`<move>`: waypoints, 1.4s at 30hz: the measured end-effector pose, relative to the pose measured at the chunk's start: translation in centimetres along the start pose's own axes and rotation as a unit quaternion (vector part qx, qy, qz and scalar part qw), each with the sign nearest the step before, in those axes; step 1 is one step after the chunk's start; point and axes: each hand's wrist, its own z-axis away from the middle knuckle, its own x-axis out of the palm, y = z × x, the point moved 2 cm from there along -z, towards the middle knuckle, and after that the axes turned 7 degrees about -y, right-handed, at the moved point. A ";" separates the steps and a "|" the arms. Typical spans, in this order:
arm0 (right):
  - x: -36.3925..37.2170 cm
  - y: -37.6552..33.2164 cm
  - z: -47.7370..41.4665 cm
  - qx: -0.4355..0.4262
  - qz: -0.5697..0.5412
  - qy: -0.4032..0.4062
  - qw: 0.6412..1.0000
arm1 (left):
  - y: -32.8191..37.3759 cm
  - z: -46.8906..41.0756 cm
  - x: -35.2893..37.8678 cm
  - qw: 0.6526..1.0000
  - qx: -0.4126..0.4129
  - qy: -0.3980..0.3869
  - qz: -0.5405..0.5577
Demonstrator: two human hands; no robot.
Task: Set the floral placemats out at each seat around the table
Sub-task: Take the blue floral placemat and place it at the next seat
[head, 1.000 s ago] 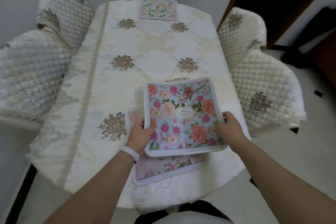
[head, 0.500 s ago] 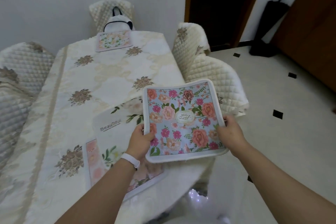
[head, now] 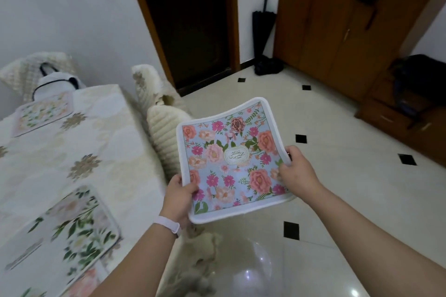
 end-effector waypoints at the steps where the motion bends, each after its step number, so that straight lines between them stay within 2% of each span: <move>1: -1.2 0.4 -0.3 0.002 -0.003 0.007 1.000 | 0.3 -0.3 1.3 1.000 0.001 -0.011 0.004; 4: -4.1 1.1 -1.5 0.005 -0.014 0.030 0.999 | 1.1 -1.6 4.6 0.999 -0.004 -0.041 -0.003; 11: -7.4 2.2 -6.4 0.026 -0.029 0.065 0.997 | 2.8 -8.0 10.3 0.998 -0.007 -0.053 -0.027; 18: -10.1 2.8 -16.9 0.053 -0.002 0.075 0.996 | 4.2 -17.4 15.7 0.997 -0.038 -0.064 0.002; 24: -11.4 -1.4 -28.4 0.066 0.007 0.076 0.995 | 9.9 -28.6 18.4 0.997 -0.045 -0.055 -0.016; 31: -14.3 -8.2 -39.0 0.010 0.016 0.081 0.997 | 17.5 -38.6 20.7 0.999 -0.006 -0.042 -0.014; 37: -15.5 -9.9 -47.0 -0.008 -0.021 0.046 0.999 | 21.1 -43.2 22.3 1.000 -0.005 -0.027 -0.008; 42: -14.6 -10.8 -55.5 -0.031 -0.037 -0.028 0.998 | 22.7 -47.8 22.2 1.000 -0.022 0.019 0.012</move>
